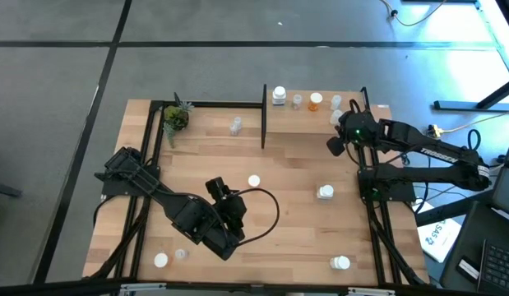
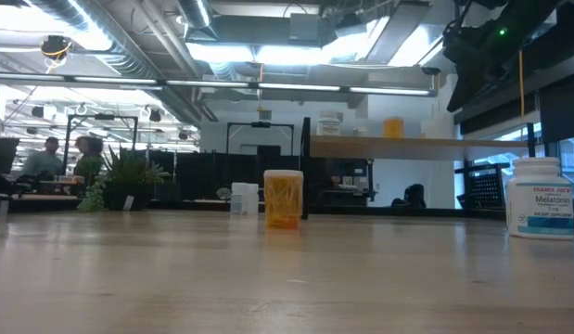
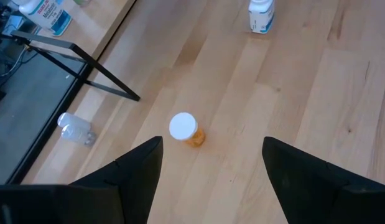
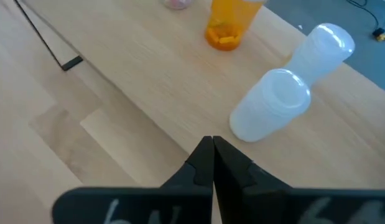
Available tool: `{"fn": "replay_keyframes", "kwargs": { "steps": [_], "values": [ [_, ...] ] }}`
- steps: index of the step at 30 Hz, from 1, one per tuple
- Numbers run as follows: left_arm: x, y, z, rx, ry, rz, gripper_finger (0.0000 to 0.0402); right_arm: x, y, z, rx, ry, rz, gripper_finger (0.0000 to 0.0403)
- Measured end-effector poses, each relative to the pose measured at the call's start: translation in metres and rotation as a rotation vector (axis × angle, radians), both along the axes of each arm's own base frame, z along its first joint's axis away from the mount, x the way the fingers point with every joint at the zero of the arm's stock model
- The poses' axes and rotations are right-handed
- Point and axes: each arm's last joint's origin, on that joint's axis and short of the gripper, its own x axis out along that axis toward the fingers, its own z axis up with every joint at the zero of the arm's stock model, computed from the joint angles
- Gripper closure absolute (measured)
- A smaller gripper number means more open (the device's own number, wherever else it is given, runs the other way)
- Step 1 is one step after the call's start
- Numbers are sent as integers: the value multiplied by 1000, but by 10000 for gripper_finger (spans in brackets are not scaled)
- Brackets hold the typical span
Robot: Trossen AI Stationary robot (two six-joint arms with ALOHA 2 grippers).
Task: Pick and place medicine bottles onto shelf by color
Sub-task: Put the yellow transparent pill bottle on the shelf aligned with the other yellow transparent pill bottle
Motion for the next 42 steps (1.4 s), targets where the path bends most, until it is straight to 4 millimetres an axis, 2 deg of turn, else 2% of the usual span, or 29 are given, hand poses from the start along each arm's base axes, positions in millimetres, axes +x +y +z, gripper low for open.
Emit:
{"fn": "replay_keyframes", "kwargs": {
  "steps": [6, 11, 22, 26, 30, 33, 39, 42],
  "values": [
    [-1, 2, 0, 4, 10, 10, 132, -1, 6, 3, 22, -32, 79, 400],
    [-4, 12, -3, -10, 46, 89, 132, -3, 15, 9, 6, -94, 149, 401],
    [-19, 17, -8, -197, 168, 274, 132, 0, 40, 14, -106, -82, 334, 401],
    [-14, 26, -8, -257, 202, 305, 132, 3, 47, 25, -142, -118, 367, 401],
    [-7, 52, -3, -271, 243, 329, 132, 7, 53, 37, -216, -111, 398, 401],
    [-2, 79, 3, -270, 261, 337, 132, 12, 58, 43, -232, -102, 445, 401],
    [3, 146, 17, -365, 309, 350, 132, 22, 68, 48, -301, -24, 478, 401],
    [6, 183, 18, -430, 337, 357, 132, 27, 73, 52, -331, 3, 477, 401]
  ]
}}
